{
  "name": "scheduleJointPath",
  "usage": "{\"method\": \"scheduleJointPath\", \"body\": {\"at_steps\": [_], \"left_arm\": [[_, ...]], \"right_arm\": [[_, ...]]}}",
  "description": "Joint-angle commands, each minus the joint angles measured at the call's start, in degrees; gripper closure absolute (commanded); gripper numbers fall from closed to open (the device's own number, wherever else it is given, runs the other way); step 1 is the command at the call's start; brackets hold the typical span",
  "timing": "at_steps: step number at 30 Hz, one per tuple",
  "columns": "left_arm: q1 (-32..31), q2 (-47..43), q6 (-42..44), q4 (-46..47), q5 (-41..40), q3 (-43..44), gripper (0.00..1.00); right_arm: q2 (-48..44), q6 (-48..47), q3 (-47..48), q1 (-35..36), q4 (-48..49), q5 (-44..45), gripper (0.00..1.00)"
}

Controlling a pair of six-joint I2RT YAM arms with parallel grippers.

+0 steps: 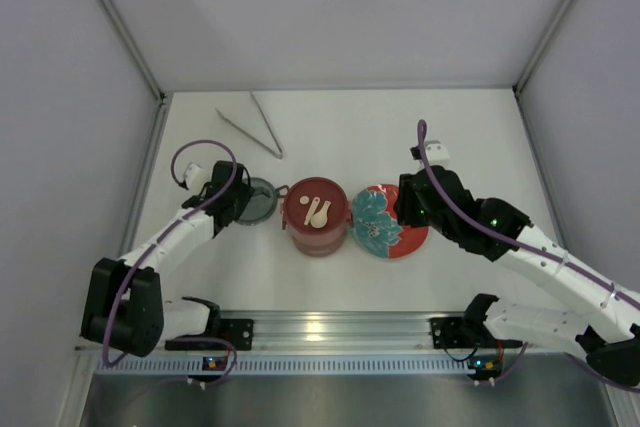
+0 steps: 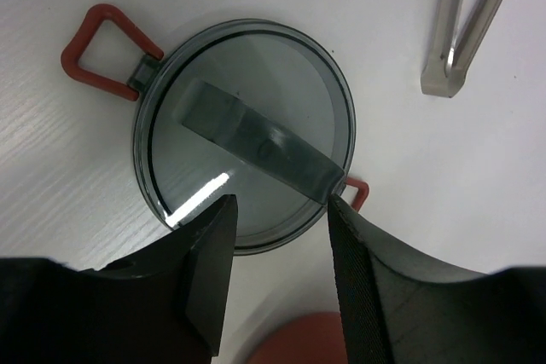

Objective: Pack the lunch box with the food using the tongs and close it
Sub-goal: Pick up the box lid from the center of the board.

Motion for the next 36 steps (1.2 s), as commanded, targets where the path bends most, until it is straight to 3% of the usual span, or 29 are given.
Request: {"method": "scheduleJointPath", "body": {"at_steps": [1, 16, 36], "left_arm": [[1.5, 1.6, -1.2, 4.3, 1.0, 2.5, 0.48], [5.2, 10.2, -0.6, 4.8, 5.8, 7.6, 0.45], [5.6, 6.7, -0.9, 3.6, 9.2, 4.8, 0.44]], "right_arm": [[-1.4, -0.6, 0.7, -1.2, 2.3, 0.6, 0.65], [-1.7, -0.7, 0.8, -1.2, 1.8, 1.1, 0.65], [-2.1, -0.2, 0.3, -1.3, 1.8, 1.2, 0.65]]}}
